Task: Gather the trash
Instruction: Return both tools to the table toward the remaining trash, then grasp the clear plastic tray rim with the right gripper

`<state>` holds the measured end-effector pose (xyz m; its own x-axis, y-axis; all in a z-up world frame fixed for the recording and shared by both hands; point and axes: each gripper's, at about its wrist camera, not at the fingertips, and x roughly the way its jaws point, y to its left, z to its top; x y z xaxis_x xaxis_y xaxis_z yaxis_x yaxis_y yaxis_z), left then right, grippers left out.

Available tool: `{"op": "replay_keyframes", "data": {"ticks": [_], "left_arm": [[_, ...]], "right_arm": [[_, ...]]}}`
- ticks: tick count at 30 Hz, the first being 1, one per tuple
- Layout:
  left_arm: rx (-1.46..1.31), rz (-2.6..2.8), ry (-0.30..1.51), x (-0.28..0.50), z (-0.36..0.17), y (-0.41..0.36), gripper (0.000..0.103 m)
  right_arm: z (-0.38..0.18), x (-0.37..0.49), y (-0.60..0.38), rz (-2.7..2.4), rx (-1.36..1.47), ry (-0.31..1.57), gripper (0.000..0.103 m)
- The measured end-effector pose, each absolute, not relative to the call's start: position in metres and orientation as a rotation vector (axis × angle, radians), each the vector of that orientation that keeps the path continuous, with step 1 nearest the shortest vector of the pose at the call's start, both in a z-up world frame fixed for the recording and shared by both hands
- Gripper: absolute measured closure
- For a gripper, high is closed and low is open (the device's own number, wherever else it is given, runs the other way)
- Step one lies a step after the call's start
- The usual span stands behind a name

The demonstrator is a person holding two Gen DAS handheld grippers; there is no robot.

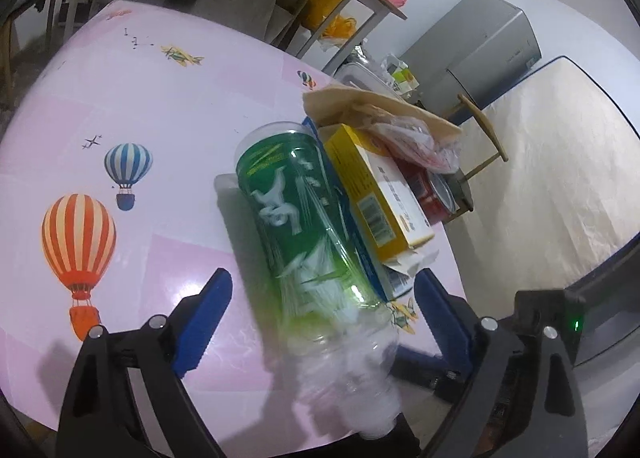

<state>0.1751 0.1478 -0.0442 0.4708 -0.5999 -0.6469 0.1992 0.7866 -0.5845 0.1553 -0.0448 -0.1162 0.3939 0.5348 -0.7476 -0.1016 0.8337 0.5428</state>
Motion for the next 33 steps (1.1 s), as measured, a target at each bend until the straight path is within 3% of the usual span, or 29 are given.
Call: {"op": "replay_keyframes", "data": {"ticks": [9,15,19,33], "left_arm": [[-0.433,-0.418,1.003,0.189,-0.049,0.161,0.019],[-0.359,-0.356,1.032,0.189,-0.053,0.162,0.025],[-0.331,-0.336,1.044,0.184,-0.057,0.164,0.029],[-0.352,-0.342,1.035,0.174,-0.054,0.171,0.038]], "right_arm": [[-0.102,0.158,-0.004,0.568,0.375,1.086,0.080],[-0.071,0.155,-0.036,0.423,0.317,0.976,0.058],[-0.045,0.159,-0.050,0.345,0.251,0.887,0.050],[0.030,0.240,-0.084,0.205,-0.048,0.661,0.046]]}}
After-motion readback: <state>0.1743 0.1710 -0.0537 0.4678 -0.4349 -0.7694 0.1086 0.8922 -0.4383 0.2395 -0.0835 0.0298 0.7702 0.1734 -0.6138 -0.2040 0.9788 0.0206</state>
